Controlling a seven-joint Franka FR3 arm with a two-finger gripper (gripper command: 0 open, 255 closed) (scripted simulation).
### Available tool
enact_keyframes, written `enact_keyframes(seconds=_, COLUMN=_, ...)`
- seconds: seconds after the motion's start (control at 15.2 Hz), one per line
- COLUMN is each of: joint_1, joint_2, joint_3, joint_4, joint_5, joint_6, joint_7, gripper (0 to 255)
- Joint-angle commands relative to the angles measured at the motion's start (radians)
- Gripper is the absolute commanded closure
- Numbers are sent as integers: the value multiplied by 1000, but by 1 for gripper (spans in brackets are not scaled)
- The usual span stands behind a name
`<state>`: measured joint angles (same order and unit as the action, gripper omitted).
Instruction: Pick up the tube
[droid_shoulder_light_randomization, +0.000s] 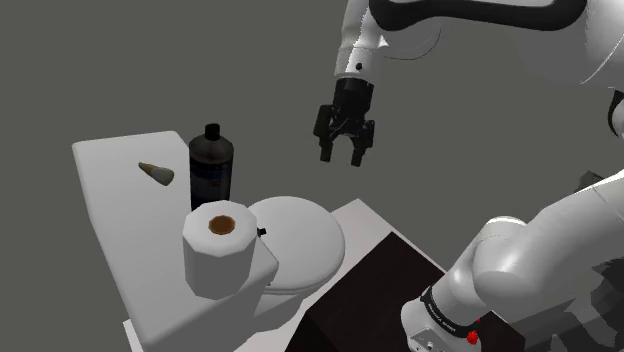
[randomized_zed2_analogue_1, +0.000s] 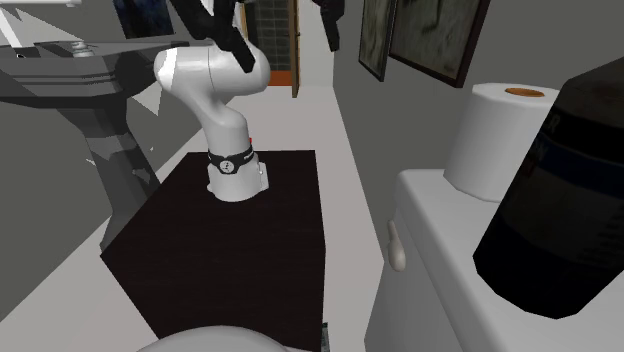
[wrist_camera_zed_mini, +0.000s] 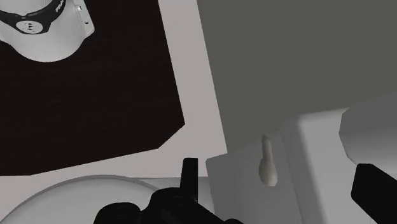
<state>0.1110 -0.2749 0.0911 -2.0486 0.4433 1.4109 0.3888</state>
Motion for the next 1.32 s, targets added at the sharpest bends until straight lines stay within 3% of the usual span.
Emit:
enact_keyframes(seconds=0.0, joint_1=8, joint_2=75, joint_3=8, joint_4=72, joint_5=50, joint_6=-18, joint_7=49, gripper=0)
enact_keyframes(seconds=0.59, joint_1=45, joint_2=387, joint_3=45, joint_4=398, joint_5=272, joint_6=-72, joint_7=283, gripper=0)
enact_keyframes(seconds=1.12, joint_1=70, joint_2=697, joint_3=82, joint_4=760, joint_5=456, joint_6=-99, joint_7=510, gripper=0)
enact_keyframes(seconds=1.25, joint_1=71, joint_2=695, joint_3=81, joint_4=734, joint_5=451, joint_6=-84, joint_7=491, gripper=0)
